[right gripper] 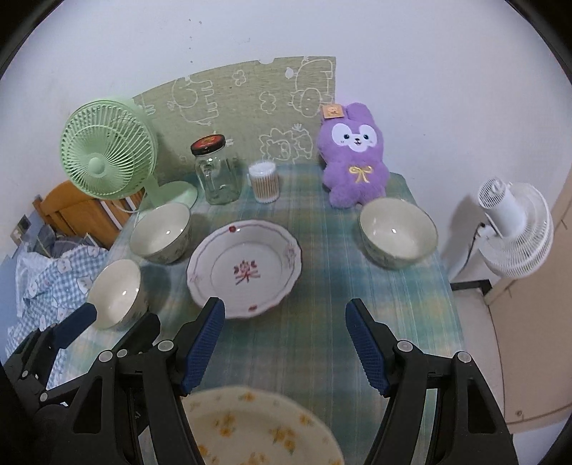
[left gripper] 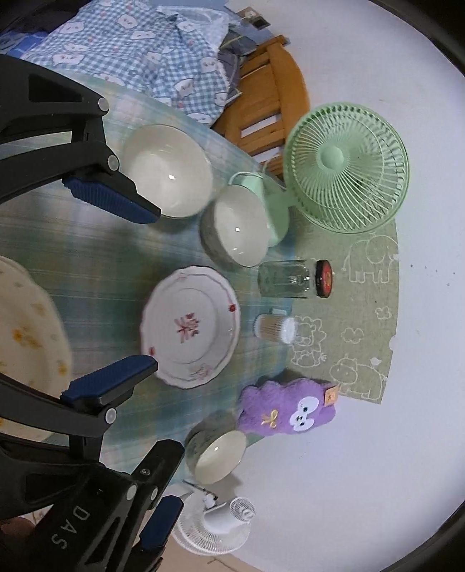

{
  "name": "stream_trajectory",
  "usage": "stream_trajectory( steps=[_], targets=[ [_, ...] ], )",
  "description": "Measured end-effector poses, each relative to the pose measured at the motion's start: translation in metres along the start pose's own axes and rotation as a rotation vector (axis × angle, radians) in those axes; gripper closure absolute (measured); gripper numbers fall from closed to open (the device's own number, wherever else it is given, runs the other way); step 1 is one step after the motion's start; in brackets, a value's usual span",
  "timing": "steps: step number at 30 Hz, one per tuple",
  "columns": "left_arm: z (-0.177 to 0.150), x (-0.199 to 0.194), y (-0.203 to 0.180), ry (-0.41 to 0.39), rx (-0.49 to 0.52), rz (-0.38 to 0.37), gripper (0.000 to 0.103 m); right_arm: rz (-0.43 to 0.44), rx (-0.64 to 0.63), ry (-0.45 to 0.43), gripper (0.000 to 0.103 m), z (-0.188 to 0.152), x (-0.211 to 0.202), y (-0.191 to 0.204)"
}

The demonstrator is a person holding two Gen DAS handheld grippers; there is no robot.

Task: Organize plates and bowls
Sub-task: 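Move both grippers to the white plate with the red rim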

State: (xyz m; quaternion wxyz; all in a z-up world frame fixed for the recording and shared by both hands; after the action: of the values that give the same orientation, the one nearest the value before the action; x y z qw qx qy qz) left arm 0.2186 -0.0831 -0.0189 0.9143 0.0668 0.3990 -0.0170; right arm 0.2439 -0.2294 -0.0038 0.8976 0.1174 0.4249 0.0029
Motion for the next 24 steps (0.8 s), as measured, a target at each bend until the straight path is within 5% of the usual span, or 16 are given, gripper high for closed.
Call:
stream_trajectory(
  steps=[24],
  targets=[
    [0.063, 0.130, -0.003, 0.076, -0.075, 0.122, 0.033, 0.062, -0.048, 0.068, 0.030, 0.084, 0.149, -0.003]
  ],
)
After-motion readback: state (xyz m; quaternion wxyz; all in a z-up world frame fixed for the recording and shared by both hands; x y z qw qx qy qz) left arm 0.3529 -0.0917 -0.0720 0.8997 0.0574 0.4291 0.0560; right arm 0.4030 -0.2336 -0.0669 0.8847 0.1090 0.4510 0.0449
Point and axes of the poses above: each gripper's, at about its wrist camera, not at the fingertips, and x roughly the way its jaws point, y to its left, z to its top, the point moved 1 cm from there along x, roughly the way its jaws point, and after that the axes turned 12 degrees about x, right-handed, at the moved point
